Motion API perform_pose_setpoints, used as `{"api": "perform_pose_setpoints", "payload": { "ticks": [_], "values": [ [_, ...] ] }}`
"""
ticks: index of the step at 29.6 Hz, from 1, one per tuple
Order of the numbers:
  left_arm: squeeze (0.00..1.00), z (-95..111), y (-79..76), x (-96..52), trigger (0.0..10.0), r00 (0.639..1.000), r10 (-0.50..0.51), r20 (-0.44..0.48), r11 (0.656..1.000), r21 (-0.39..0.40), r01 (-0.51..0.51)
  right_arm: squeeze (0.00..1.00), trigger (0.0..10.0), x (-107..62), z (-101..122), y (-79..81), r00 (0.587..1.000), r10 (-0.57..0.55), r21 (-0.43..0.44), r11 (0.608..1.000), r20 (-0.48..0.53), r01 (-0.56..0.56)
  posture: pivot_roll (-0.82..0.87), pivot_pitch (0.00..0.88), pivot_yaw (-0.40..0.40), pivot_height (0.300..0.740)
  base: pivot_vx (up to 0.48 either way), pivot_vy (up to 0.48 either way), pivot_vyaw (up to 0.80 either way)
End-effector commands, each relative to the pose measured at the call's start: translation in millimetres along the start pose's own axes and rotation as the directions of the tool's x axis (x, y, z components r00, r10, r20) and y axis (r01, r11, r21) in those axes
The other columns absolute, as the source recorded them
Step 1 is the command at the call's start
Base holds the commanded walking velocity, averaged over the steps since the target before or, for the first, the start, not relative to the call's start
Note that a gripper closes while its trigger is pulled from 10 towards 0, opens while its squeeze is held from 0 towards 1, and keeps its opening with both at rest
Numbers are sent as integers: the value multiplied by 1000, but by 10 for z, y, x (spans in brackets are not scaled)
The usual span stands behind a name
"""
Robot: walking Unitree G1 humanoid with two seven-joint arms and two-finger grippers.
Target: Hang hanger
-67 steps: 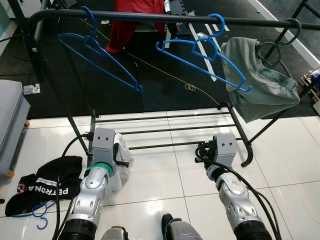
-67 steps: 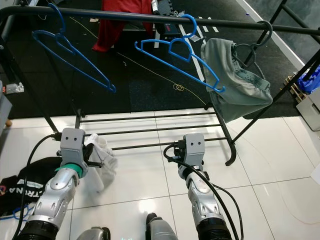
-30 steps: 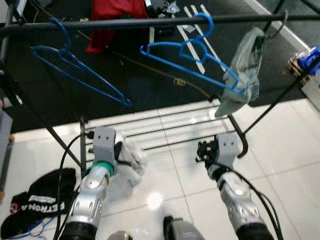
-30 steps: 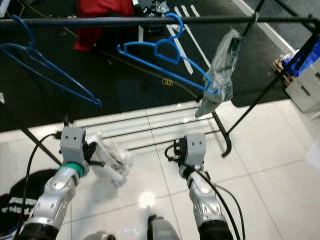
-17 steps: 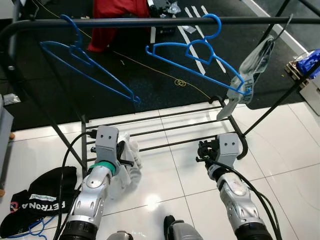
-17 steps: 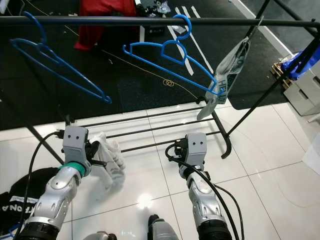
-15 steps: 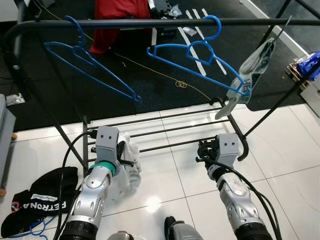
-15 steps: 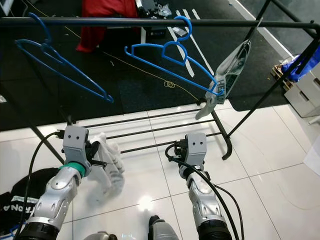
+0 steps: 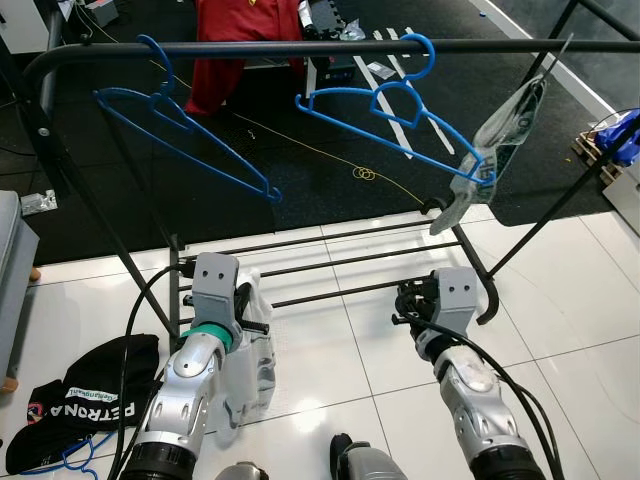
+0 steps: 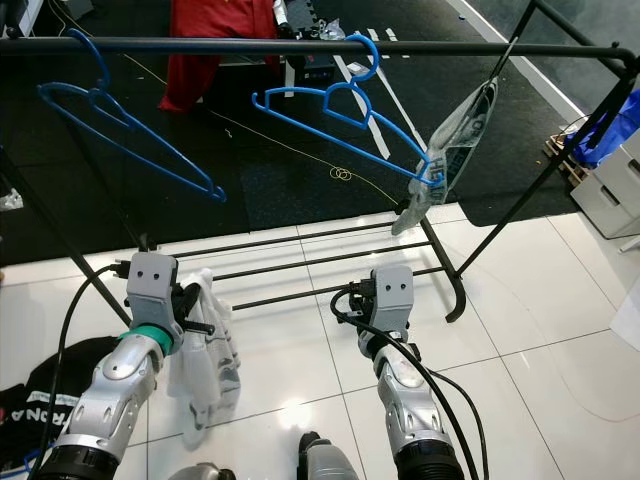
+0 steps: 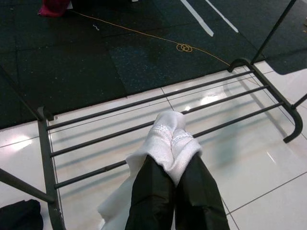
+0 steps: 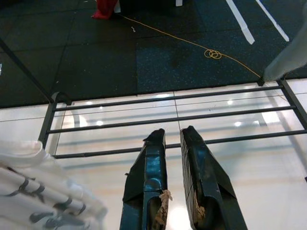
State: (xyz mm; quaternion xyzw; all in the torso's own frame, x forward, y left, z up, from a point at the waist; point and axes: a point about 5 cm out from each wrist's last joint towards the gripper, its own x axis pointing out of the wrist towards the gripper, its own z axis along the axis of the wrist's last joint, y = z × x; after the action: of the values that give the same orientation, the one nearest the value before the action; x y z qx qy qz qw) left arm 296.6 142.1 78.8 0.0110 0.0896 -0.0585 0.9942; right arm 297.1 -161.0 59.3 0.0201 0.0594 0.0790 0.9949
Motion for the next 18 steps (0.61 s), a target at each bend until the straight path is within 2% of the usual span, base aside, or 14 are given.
{"api": "perform_pose_setpoints", "payload": {
  "ticks": [1,4,9,16,18],
  "values": [
    [0,-29,-21,-16,10000,1000,1,0,1000,9,-1,0,10000,-37,-64,-39,999,-3,-14,1000,-32,2,-26,118,-2,740,0,0,0],
    [0,-17,-9,-15,10000,1000,13,9,1000,6,-13,0,10000,-28,-55,-16,999,15,-49,999,-32,-16,-24,117,-2,740,0,0,800],
    [0,-5,-6,-14,10000,1000,14,16,1000,8,-14,0,10000,-24,-54,0,999,20,-45,999,-31,-22,-23,116,-2,740,0,0,800],
    [0,5,-11,-11,10000,1000,21,15,1000,7,-21,0,10000,-19,-45,20,999,32,-46,998,-28,-34,-24,116,-2,740,0,-439,800],
    [0,-5,3,-11,10000,999,38,6,999,-15,-38,0,10000,-21,-39,33,999,39,-34,999,-21,-40,-24,116,-2,740,0,0,400]
  ]
}}
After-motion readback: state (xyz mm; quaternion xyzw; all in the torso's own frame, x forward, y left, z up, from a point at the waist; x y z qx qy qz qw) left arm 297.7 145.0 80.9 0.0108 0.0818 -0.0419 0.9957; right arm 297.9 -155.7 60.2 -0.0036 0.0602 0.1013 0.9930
